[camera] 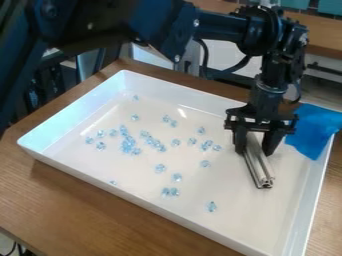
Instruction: Sweep into pile
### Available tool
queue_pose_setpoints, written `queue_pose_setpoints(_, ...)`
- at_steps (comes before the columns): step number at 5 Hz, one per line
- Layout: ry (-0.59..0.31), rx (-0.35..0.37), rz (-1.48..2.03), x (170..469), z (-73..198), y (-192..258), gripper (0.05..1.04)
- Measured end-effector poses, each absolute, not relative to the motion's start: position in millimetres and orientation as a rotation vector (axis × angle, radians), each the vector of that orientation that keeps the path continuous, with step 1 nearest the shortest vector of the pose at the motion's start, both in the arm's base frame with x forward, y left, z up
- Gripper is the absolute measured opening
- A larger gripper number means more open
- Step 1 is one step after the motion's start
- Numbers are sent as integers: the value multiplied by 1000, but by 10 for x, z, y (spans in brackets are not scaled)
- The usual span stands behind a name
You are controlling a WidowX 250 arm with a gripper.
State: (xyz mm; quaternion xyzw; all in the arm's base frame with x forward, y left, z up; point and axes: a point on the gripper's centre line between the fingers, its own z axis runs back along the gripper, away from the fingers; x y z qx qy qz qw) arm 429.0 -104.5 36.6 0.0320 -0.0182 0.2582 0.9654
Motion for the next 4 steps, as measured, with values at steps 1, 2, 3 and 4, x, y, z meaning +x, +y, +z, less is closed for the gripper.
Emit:
queue_pose_setpoints(1,-34,47,519,4288,372,-1023,408)
queue_pose_setpoints(2,-26,37,515,4278,368,-993,381)
queue_pose_setpoints(3,-6,29,516,4283,379,-889,381)
queue_pose_setpoints(4,5,19,514,4293,353,-755,381)
